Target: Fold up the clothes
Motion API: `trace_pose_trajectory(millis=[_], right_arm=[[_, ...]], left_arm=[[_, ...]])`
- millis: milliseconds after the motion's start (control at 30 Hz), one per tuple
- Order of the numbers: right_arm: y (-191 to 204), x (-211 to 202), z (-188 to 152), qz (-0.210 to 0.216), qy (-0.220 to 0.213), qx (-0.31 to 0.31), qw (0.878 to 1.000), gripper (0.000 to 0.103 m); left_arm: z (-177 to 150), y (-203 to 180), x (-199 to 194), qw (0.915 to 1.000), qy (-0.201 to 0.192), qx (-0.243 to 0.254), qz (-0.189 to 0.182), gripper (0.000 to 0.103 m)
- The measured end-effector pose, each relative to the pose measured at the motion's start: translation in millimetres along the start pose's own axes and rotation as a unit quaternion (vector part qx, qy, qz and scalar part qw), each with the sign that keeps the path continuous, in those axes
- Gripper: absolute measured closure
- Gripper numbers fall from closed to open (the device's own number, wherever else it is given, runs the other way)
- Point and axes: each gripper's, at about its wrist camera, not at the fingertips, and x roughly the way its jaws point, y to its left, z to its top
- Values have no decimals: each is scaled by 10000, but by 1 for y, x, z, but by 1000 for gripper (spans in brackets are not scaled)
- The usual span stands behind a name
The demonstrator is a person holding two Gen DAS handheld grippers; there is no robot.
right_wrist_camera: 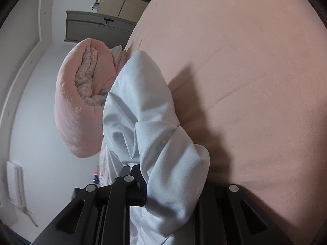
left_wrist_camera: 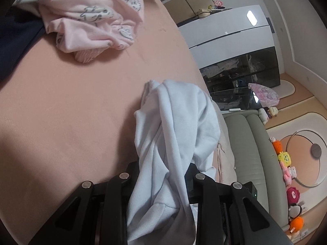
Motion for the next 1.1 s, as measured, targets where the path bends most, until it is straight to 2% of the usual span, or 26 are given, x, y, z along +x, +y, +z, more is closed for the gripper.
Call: trace_pose_trajectory(millis=[200,333,500,767,867,1100], right_arm=[[17,0,-1,-120,-77,-344,9993,85],[17,-6,-1,-109,-102,-259,9996,85],[37,-25,-2,-251,-314,-585,9975,85],[56,-72,-7,12,-839,-546,9950,85],[71,-96,-5,38,-1071,-708,9917,85],[85,-164,7,-92,-1603,-961,9823,85]], left_arm=[[-2,-22,2,9992,72,387,65,79],[-3,-30,6,9990,146,412,20,79],[-9,-52,3,9982,164,563,-119,79],[-15,-95,-13,9945,162,895,-521,79],[-16,-118,-15,9924,176,995,-705,79],[-28,-176,5,9848,409,1306,-1067,79]])
